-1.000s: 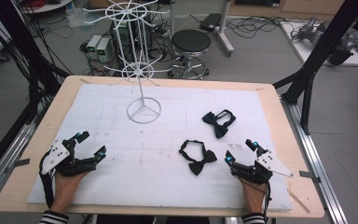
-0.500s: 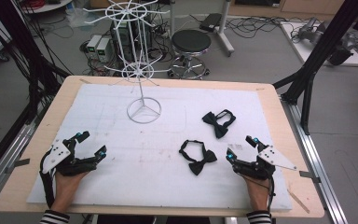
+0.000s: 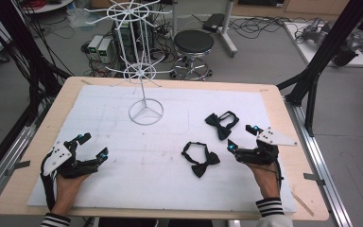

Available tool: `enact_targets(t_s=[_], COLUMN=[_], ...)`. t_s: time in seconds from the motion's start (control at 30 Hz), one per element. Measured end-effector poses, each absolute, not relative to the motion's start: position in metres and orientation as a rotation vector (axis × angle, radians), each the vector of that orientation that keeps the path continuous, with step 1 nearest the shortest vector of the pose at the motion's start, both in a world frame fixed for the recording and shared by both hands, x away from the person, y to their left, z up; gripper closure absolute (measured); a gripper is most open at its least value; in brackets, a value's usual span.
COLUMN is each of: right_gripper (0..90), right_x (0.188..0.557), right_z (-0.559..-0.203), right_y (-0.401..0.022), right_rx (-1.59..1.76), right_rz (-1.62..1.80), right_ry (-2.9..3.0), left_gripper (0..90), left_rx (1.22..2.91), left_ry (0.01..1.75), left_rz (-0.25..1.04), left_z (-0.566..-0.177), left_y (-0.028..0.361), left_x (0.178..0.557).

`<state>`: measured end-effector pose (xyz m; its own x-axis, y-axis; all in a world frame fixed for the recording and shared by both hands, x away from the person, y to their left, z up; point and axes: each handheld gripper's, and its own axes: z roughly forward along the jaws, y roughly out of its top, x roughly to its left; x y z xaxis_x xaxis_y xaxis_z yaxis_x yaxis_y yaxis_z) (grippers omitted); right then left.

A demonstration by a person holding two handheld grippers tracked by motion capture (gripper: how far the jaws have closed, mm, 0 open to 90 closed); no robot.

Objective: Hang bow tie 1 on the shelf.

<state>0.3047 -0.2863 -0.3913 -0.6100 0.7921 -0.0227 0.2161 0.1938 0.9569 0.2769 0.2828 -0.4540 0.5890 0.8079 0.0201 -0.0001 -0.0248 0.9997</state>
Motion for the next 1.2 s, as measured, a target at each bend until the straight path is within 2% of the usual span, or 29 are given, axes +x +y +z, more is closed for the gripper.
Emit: enact_targets(t_s=[0.73, 1.2], right_gripper=[11.0, 11.0], right_x=[0.365, 0.397], right_z=[-0.360, -0.364], right_y=[-0.279, -0.277], right_rx=[0.962, 1.038], right_rz=[1.252, 1.108], right_ry=[2.139, 2.288], left_gripper=[13.4, 13.4], left_rx=[1.473, 1.479], left_ry=[0.733, 0.733], left_rz=[0.744, 0.746], left_z=[-0.454, -0.454], left_y=[0.282, 0.282], left_x=[0.278, 0.278])
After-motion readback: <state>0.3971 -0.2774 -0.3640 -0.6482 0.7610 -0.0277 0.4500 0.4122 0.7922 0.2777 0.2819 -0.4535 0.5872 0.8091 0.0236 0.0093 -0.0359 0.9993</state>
